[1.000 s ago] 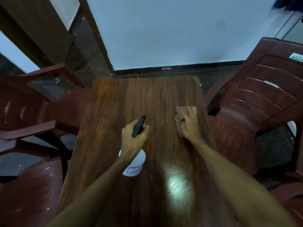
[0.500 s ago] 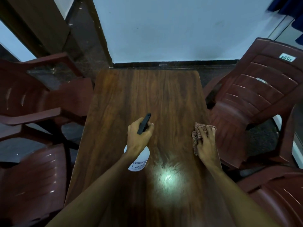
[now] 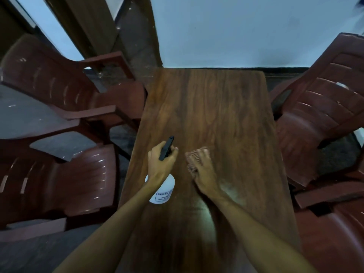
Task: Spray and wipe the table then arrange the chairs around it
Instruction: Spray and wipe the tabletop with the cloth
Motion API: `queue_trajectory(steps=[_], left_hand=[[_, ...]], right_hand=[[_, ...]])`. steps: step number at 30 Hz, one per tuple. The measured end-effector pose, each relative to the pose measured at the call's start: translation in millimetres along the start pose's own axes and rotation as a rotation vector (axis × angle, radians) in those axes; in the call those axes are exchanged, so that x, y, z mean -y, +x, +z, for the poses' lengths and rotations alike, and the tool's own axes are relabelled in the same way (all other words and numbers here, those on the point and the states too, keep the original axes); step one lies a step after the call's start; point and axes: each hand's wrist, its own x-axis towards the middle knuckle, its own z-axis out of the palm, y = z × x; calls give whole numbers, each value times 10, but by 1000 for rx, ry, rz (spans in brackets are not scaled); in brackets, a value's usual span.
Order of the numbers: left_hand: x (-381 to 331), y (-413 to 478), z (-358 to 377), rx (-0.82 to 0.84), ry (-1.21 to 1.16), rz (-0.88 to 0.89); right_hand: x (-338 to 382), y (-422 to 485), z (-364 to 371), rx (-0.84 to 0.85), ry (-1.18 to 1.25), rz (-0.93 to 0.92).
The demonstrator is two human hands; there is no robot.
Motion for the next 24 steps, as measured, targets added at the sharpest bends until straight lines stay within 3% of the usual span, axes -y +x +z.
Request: queue_trajectory(steps=[2,3,6,8,12,15,20,24], left_hand=[[163,0,-271,-19,-7,-22],[257,-5,-435,-36,-3,-26],[557,-15,-926,-47,-6,-35],[710,-33,-1158,-57,-27,-43],[943,-125,-1577,-43,-29,-54],[1035,-208,-1785,-19,-31,-66],[1095,-374,-1939,-5,-46,-56],[1054,-548,-1911,6,-37,-39]], right_hand=[[311,-76,155,142,-7,-160],[458,-96,176,138,2,-135],[576,-2,352,-85,48,99],[762,45,507,-60,4,173],[1696,-119,1102,179,-47,-177],[1842,-339,1134,205,-52,-189],[1787,-623,1127,118,-45,-9],[2204,-1229,1317,195,49,-259]])
